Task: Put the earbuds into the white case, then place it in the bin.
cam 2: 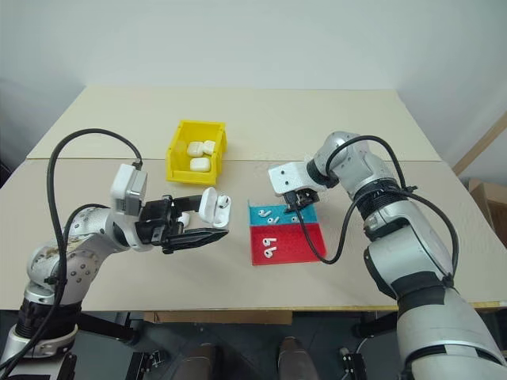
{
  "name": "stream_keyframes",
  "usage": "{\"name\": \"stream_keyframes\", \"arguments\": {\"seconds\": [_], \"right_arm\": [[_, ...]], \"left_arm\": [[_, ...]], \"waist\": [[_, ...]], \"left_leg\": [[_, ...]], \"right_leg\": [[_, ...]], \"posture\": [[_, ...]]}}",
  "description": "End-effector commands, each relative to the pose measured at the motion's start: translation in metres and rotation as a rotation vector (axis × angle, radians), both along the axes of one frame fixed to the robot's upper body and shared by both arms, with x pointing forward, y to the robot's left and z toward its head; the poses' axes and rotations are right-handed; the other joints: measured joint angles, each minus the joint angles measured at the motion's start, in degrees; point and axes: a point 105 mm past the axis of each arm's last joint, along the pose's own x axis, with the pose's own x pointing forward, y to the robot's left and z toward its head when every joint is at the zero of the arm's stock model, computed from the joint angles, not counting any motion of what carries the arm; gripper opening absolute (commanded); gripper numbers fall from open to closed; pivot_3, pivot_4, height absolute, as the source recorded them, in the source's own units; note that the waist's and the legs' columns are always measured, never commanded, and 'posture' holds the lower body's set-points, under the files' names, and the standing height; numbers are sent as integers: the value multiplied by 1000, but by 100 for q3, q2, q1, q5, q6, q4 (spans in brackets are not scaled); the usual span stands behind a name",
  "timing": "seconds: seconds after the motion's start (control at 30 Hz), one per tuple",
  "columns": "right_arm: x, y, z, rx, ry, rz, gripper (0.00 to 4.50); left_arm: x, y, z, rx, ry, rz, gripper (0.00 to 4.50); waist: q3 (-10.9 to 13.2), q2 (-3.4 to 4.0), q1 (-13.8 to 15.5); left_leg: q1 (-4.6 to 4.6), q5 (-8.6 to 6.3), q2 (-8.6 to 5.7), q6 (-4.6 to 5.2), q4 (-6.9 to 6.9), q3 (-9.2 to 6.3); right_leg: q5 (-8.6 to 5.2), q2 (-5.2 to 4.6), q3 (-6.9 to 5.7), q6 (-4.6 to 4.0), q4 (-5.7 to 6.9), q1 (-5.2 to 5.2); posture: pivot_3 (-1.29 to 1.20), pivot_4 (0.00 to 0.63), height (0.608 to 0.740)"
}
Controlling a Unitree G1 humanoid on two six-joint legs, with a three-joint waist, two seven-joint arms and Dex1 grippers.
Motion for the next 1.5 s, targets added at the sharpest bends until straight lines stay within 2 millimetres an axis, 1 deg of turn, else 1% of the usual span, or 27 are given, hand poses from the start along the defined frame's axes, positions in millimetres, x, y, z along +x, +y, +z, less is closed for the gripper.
{"name": "stream_keyframes", "arguments": {"seconds": [0.03,0.2,0.3,0.37,0.67,0.7,1.23,1.5], "right_arm": [[5,-1,15,-42,-78,27,3111],[4,-9,17,-86,-59,42,3111],[3,-9,16,-92,-50,50,3111],[4,-7,16,-90,-52,53,2739],[1,-6,15,-131,-30,87,2739],[1,-6,14,-134,-29,87,2374],[0,-9,7,-186,-4,100,2374],[2,-7,-5,-196,6,85,2374]], "left_arm": [[-7,2,11,-1,-63,-4,2787],[-7,3,12,3,-65,-5,2787],[-8,2,10,1,-63,-6,2787],[-9,2,10,-2,-61,-4,2787],[-10,7,8,3,-57,15,2787],[-10,7,8,3,-57,17,2787],[-13,6,11,0,-68,45,2787],[-13,8,8,-1,-68,58,2787]], "waist": [[3,4,-6],[8,12,-36],[8,14,-41],[9,14,-42],[13,21,-45],[13,21,-45],[14,23,-47],[15,23,-51]], "left_leg": [[0,0,0,0,0,0],[3,0,0,0,-1,0],[3,0,0,0,-1,0],[3,0,0,0,-1,0],[5,0,0,0,-1,0],[5,0,0,0,-1,0],[8,0,0,0,-1,0],[8,0,0,0,-1,0]], "right_leg": [[0,0,0,0,1,0],[0,1,1,0,2,0],[0,1,1,0,3,0],[0,1,1,0,4,0],[0,1,2,0,6,0],[0,1,1,0,6,0],[0,1,3,0,7,1],[0,1,2,-1,8,1]], "posture": [[0,150,740],[0,150,740],[0,150,740],[0,150,740],[0,150,740],[0,150,740],[0,150,740],[0,150,740]]}}
